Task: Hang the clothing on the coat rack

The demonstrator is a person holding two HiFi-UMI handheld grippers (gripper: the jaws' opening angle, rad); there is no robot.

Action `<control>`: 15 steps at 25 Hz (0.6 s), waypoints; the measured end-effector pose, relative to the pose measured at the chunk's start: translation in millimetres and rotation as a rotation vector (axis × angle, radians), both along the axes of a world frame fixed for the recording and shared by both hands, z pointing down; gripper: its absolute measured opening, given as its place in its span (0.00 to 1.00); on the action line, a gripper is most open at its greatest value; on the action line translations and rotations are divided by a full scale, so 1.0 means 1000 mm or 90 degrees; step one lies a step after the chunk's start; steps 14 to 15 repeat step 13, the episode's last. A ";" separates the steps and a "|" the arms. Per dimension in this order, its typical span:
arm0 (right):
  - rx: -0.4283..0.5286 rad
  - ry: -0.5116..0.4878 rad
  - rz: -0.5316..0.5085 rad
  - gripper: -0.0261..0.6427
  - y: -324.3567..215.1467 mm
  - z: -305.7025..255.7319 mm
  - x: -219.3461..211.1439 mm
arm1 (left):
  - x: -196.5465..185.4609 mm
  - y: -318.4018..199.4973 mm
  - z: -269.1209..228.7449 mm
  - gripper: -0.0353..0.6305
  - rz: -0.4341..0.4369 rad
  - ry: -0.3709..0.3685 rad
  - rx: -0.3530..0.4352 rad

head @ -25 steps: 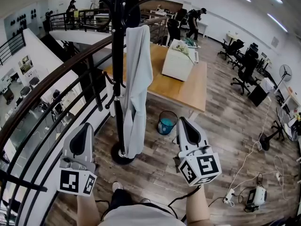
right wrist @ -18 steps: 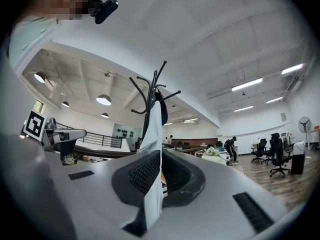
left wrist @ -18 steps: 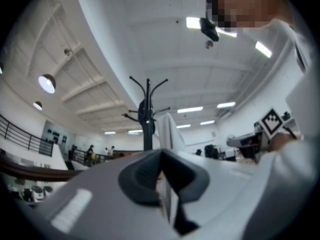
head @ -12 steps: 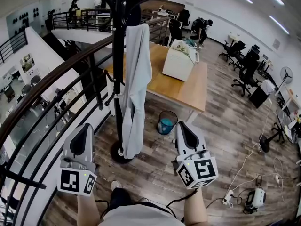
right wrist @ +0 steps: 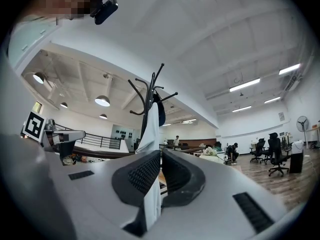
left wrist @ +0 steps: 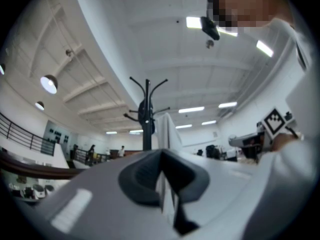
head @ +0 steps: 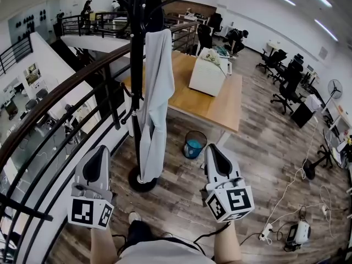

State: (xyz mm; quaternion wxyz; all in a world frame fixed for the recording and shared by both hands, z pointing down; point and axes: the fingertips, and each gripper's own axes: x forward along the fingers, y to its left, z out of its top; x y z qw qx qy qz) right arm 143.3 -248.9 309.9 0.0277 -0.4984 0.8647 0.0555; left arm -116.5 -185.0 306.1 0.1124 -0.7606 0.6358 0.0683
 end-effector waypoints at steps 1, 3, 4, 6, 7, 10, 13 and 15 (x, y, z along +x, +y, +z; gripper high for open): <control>0.000 0.000 0.000 0.04 0.000 0.000 0.000 | 0.001 0.000 0.000 0.06 0.000 0.000 0.000; 0.000 -0.001 -0.001 0.04 -0.001 0.000 0.001 | 0.001 -0.001 0.000 0.06 0.000 0.001 0.001; 0.000 -0.002 -0.001 0.04 -0.002 0.000 0.001 | 0.002 -0.002 0.000 0.06 0.000 0.001 0.001; -0.001 -0.002 -0.002 0.04 -0.003 0.002 0.001 | 0.002 -0.003 0.002 0.06 -0.001 0.000 0.001; -0.001 -0.002 -0.003 0.04 -0.003 0.004 0.000 | 0.002 -0.003 0.003 0.06 -0.001 0.000 0.001; -0.003 -0.001 -0.006 0.04 -0.005 0.005 0.000 | 0.003 -0.004 0.003 0.06 -0.002 0.000 0.000; -0.003 -0.002 -0.008 0.04 -0.007 0.003 0.001 | 0.004 -0.006 0.001 0.06 -0.003 -0.001 -0.001; -0.003 -0.002 -0.008 0.04 -0.007 0.003 0.001 | 0.004 -0.006 0.001 0.06 -0.003 -0.001 -0.001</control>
